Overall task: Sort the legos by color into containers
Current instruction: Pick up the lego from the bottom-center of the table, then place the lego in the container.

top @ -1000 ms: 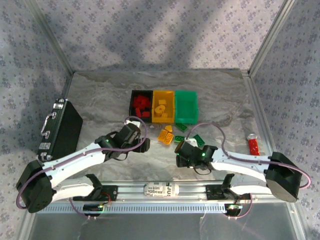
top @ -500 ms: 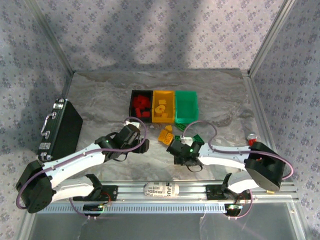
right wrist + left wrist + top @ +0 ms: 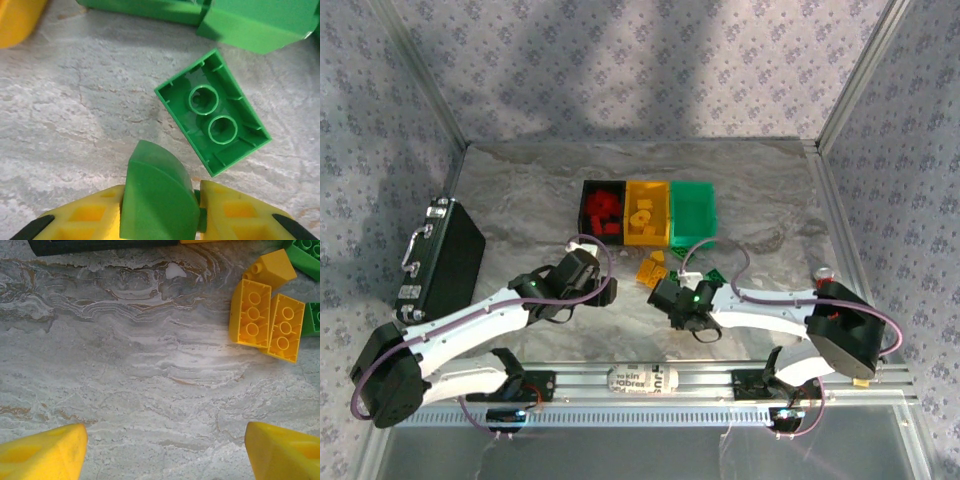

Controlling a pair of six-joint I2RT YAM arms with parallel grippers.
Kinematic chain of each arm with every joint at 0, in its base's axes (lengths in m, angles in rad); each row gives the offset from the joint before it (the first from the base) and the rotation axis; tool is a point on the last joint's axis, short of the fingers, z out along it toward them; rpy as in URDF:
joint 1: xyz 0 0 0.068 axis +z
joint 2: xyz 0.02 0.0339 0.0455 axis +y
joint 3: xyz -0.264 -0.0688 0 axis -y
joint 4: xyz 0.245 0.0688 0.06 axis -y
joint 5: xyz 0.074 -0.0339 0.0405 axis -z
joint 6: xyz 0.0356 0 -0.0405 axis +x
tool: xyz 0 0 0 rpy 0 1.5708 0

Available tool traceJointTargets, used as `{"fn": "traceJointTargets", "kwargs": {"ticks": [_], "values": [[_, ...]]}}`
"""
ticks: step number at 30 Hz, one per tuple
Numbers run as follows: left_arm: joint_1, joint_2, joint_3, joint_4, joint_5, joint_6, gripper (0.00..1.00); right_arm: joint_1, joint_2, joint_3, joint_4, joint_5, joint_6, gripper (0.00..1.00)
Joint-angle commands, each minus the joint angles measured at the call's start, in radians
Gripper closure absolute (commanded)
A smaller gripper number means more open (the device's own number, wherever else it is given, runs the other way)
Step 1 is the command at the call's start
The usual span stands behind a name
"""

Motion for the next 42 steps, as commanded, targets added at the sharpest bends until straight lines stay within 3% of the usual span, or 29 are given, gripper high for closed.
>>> {"fn": "traceJointTargets", "kwargs": {"ticks": [1, 5, 13, 21, 23, 25, 26, 29, 34, 42], "values": [[-0.003, -0.027, 0.004, 0.001, -0.018, 0.005, 0.18, -0.006, -0.053, 0.075, -0.103, 0.067, -0.045, 0.66], [-0.004, -0.042, 0.000, 0.000, -0.012, 0.007, 0.19, -0.091, -0.081, 0.142, -0.124, 0.061, -0.157, 0.66], [-0.020, -0.072, -0.025, -0.003, 0.005, -0.004, 0.19, -0.363, -0.080, 0.276, -0.081, -0.057, -0.381, 0.65], [-0.075, -0.084, -0.053, 0.001, -0.021, -0.043, 0.19, -0.538, 0.180, 0.593, -0.096, -0.135, -0.542, 0.65], [-0.080, -0.095, -0.059, 0.000, -0.025, -0.050, 0.19, -0.566, 0.267, 0.692, -0.124, -0.156, -0.564, 0.55], [-0.084, -0.109, -0.060, -0.010, -0.026, -0.054, 0.19, -0.569, 0.319, 0.766, -0.161, -0.136, -0.581, 0.30], [-0.086, -0.120, -0.061, -0.017, -0.029, -0.055, 0.19, -0.560, 0.318, 0.776, -0.163, -0.109, -0.580, 0.24], [-0.088, -0.153, -0.074, -0.024, -0.037, -0.059, 0.18, -0.533, 0.260, 0.725, -0.121, -0.090, -0.574, 0.19], [-0.088, -0.175, -0.097, -0.011, -0.039, -0.061, 0.19, -0.517, 0.181, 0.588, -0.093, -0.114, -0.600, 0.22], [-0.088, -0.164, -0.114, 0.009, -0.037, -0.066, 0.19, -0.520, 0.118, 0.316, 0.049, -0.267, -0.687, 0.24]]}}
